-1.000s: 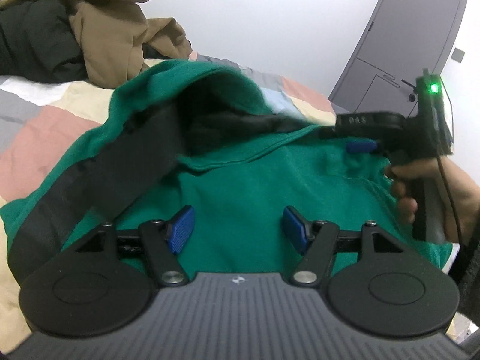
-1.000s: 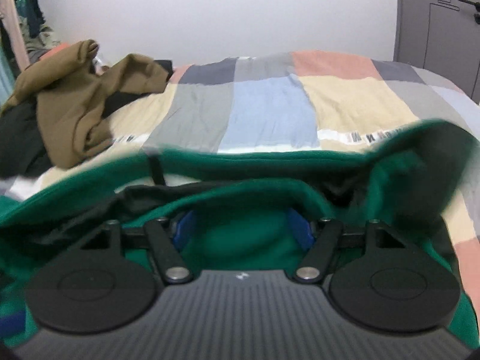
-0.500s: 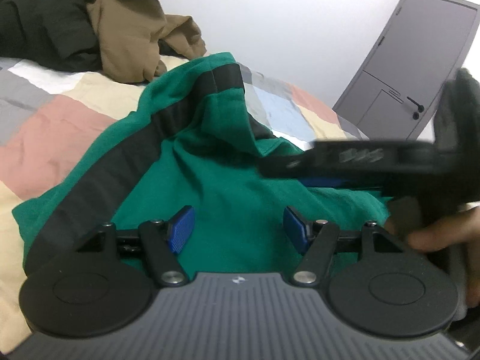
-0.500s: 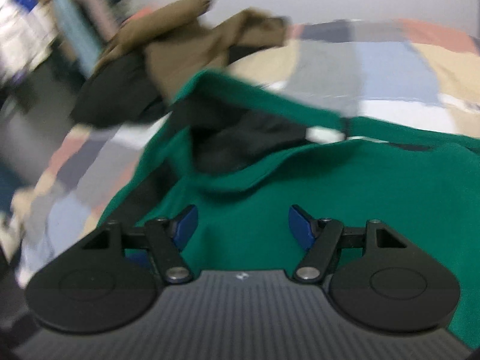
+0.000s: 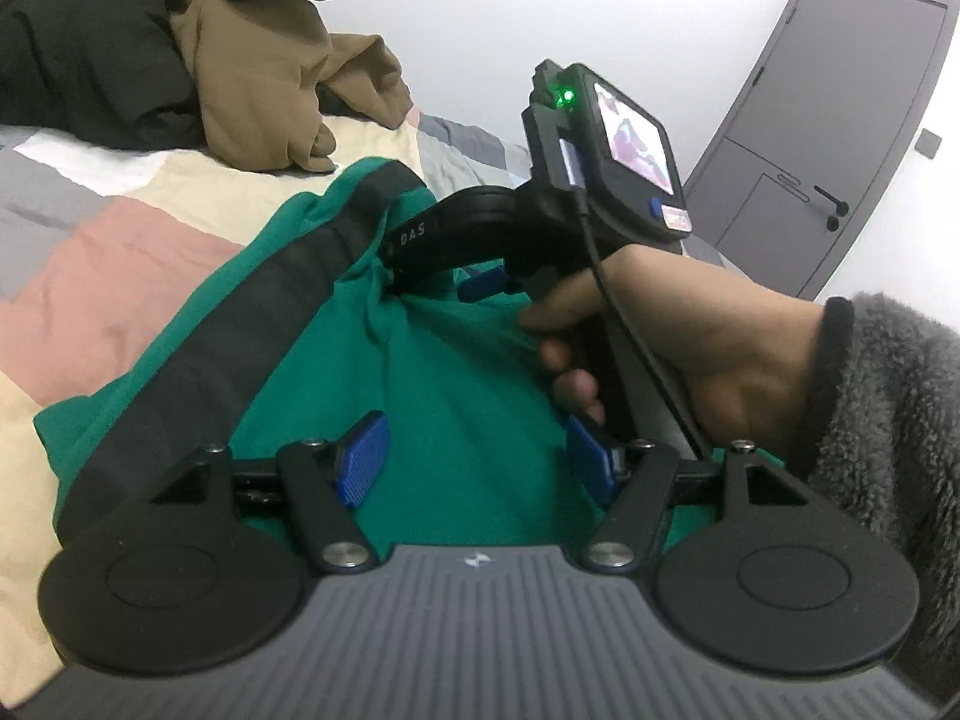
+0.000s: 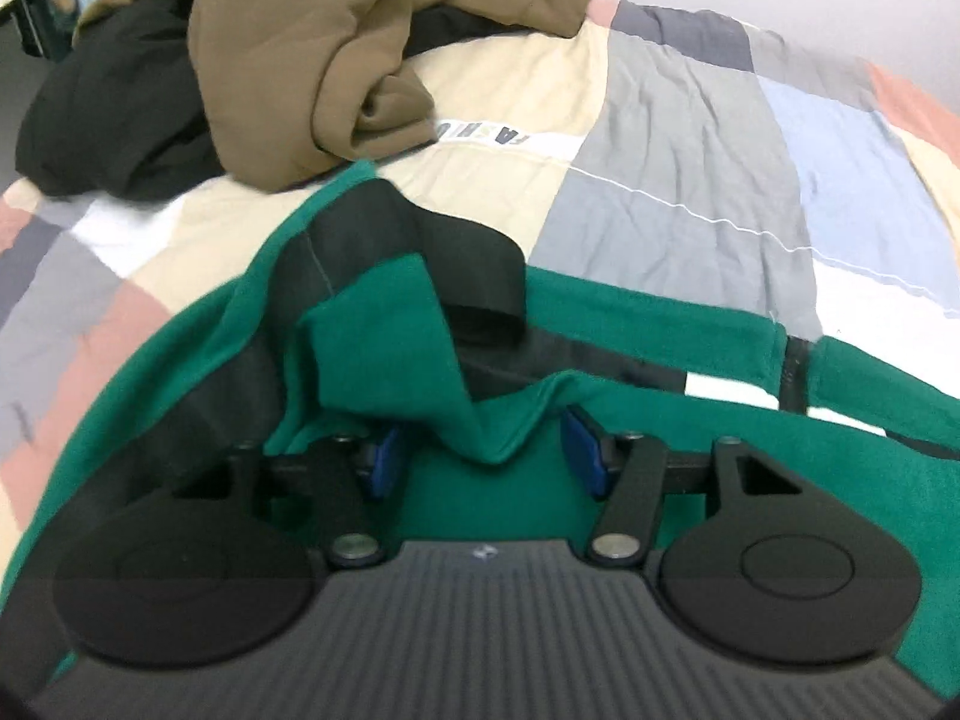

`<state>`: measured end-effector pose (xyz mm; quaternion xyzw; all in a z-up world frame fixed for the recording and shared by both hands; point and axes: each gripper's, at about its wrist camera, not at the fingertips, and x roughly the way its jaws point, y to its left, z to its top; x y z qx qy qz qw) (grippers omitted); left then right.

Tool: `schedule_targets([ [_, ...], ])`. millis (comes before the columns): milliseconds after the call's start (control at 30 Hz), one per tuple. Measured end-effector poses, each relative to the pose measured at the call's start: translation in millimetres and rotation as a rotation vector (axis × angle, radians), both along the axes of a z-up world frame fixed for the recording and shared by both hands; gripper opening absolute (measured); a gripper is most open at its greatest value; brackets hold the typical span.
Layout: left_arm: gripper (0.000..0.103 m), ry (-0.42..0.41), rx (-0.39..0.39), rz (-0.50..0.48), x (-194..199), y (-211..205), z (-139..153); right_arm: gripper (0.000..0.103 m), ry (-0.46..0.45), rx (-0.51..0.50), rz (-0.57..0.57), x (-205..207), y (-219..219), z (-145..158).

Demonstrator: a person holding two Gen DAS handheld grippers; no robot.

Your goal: Fold large clothes

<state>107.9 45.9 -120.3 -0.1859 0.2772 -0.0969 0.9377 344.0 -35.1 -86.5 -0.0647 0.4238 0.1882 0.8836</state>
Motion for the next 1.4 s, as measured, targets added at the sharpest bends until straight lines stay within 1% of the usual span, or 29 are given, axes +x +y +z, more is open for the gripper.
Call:
schedule_targets([
  [100, 0.07, -0.002, -0.014, -0.007, 2.2, 2.7, -3.6, 0.057, -0.01, 0.019, 0.001, -6.2, -4.8, 4.4],
  [233, 0.07, -0.007, -0.007, -0.008, 3.1, 1.3, -4.3, 0.057, -0.046, 0.077, 0.003, -27.5, -28.6, 24.8],
  [333, 0.07, -0.01, 0.005, -0.006, 2.2, 0.1, -3.8, 0.057, -0.102, 0.09, -0.006, -58.2, -55.1, 46.2],
  [467, 0.07, -0.027, 0.014, 0.008, -2.9, -1.5, 0.4, 0.058, -0.178, 0.113, -0.056, -106.7, -101.6, 70.0],
  [533, 0.07, -0.036, 0.027, 0.014, -6.4, -3.3, 3.9, 0.059, -0.223, 0.098, -0.08, -135.5, -124.1, 77.7],
  [633, 0.07, -0.053, 0.04, 0.013, -11.9, -6.5, 9.3, 0.059, -0.238, 0.131, -0.122, -172.1, -157.9, 82.2],
  [733, 0.07, -0.078, 0.06, 0.003, -20.9, -14.8, 14.8, 0.058, -0.249, 0.157, -0.156, -201.8, -181.6, 79.7],
  [800, 0.07, -0.091, 0.071, -0.016, -26.9, -21.5, 16.9, 0.058, -0.266, 0.14, -0.16, -214.3, -188.9, 74.0],
  [867, 0.07, -0.085, 0.09, -0.024, -28.7, -28.1, 16.0, 0.058, -0.277, 0.117, -0.163, -224.0, -194.2, 64.2],
  [1000, 0.07, -0.028, 0.129, -0.023, -24.6, -36.0, 6.5, 0.057, -0.229, 0.12, -0.176, -228.0, -203.6, 35.7],
  [1067, 0.07, -0.002, 0.125, -0.021, -21.4, -36.5, 1.8, 0.057, -0.24, 0.141, -0.174, -231.0, -206.8, 29.8],
  [1167, 0.07, 0.014, 0.117, -0.011, -19.1, -34.9, -0.4, 0.057, -0.238, 0.147, -0.176, -230.6, -207.5, 22.2],
  [1333, 0.071, 0.032, 0.151, -0.014, -19.2, -38.7, -4.9, 0.058, -0.211, 0.139, -0.174, -227.5, -206.4, 8.3],
  [1400, 0.071, 0.037, 0.149, -0.013, -21.4, -35.0, -0.6, 0.058, -0.211, 0.166, -0.187, -232.4, -209.8, 9.8],
])
